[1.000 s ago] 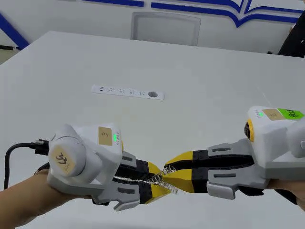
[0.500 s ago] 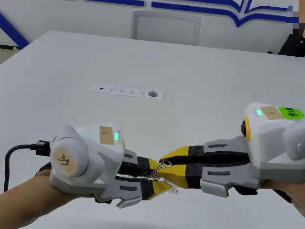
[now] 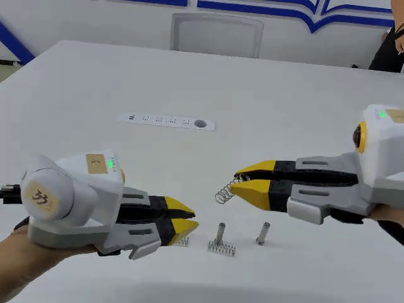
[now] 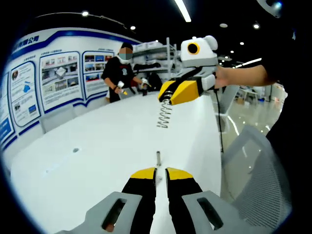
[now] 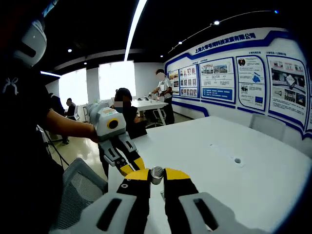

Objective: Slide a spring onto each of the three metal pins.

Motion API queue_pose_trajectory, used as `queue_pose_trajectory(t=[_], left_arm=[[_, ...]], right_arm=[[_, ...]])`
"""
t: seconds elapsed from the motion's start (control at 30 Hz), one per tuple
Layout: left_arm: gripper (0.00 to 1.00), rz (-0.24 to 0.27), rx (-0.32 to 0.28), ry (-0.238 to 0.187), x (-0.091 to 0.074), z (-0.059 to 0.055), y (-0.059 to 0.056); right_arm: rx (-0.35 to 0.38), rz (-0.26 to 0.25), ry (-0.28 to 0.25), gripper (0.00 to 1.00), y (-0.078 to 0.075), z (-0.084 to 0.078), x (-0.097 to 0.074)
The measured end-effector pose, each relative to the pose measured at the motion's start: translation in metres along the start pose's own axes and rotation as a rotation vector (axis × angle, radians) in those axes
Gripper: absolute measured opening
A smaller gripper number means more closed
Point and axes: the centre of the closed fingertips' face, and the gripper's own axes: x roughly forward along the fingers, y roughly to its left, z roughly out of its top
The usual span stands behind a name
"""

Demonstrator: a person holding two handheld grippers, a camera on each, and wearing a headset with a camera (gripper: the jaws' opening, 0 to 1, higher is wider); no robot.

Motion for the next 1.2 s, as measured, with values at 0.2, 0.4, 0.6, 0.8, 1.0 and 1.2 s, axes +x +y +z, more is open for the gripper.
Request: queue_pose_trajectory(t=[0.2,0.4,0.6,0.8,1.0,1.2], left_arm=[[0.18,0.039,-0.014,0.036,-0.007,-0.013,0.009],[0.28,0.093,-0.017,0.034,-0.015,-0.022,0.022],[0.46,0.131,-0.048,0.032,-0.023,-0.029,0.033],[0.64,0.162,-0.070,0.035,-0.027,-0.037,0.041],[0.75,0.193,-0.077,0.043,-0.029,-0.042,0.046],[0.91,0.223,-0.113,0.052,-0.030,-0.051,0.050]], right_arm=[[0.027,-0.086,0.033,0.10,-0.028,-0.015,-0.013],[0.010,-0.161,0.136,0.11,-0.049,-0.047,-0.017],[-0.001,-0.207,0.233,0.11,-0.067,-0.084,-0.018],[0.016,-0.237,0.298,0.11,-0.080,-0.114,-0.020],[0.029,-0.246,0.334,0.11,-0.088,-0.131,-0.021],[0.032,-0.239,0.356,0.11,-0.089,-0.139,-0.016]])
